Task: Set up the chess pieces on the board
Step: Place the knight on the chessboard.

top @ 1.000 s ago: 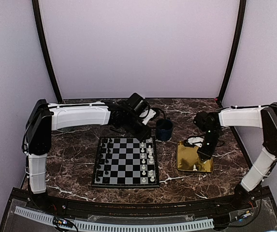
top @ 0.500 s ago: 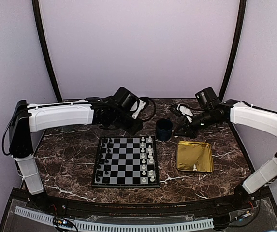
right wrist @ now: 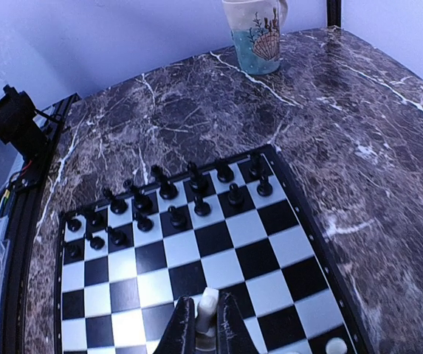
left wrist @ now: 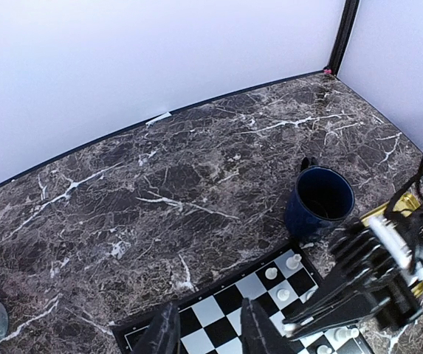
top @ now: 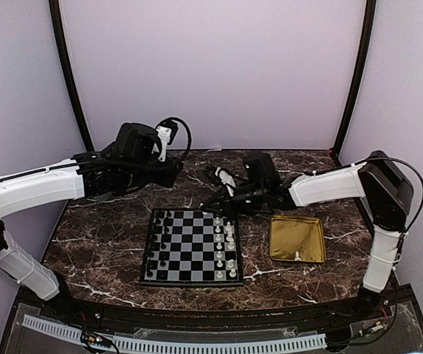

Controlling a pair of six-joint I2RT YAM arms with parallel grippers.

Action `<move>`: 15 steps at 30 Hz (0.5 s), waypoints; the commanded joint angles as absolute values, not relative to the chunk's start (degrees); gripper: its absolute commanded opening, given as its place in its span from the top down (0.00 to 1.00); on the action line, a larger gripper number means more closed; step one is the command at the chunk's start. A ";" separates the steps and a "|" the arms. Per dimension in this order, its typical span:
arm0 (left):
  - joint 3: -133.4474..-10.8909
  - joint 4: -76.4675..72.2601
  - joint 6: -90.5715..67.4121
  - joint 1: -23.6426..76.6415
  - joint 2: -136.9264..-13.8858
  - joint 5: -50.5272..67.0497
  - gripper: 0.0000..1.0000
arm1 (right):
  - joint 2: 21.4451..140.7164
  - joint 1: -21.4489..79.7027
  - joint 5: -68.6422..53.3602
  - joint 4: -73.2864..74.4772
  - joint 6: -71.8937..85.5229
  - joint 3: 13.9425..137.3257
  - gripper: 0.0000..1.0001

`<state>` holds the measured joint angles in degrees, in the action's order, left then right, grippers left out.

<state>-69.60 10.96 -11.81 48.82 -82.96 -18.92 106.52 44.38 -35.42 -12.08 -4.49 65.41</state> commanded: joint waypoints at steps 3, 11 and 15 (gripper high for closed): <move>-66.64 8.74 -13.45 48.17 -79.78 -19.99 0.69 | 115.56 48.01 -34.04 -18.68 -1.04 73.47 1.00; -64.88 7.84 -13.35 48.05 -78.90 -20.15 0.69 | 119.01 49.57 -31.17 -16.88 -3.10 75.06 0.94; -64.38 8.48 -13.39 47.94 -79.64 -19.95 0.69 | 119.69 49.53 -30.58 -13.87 -4.14 76.46 0.83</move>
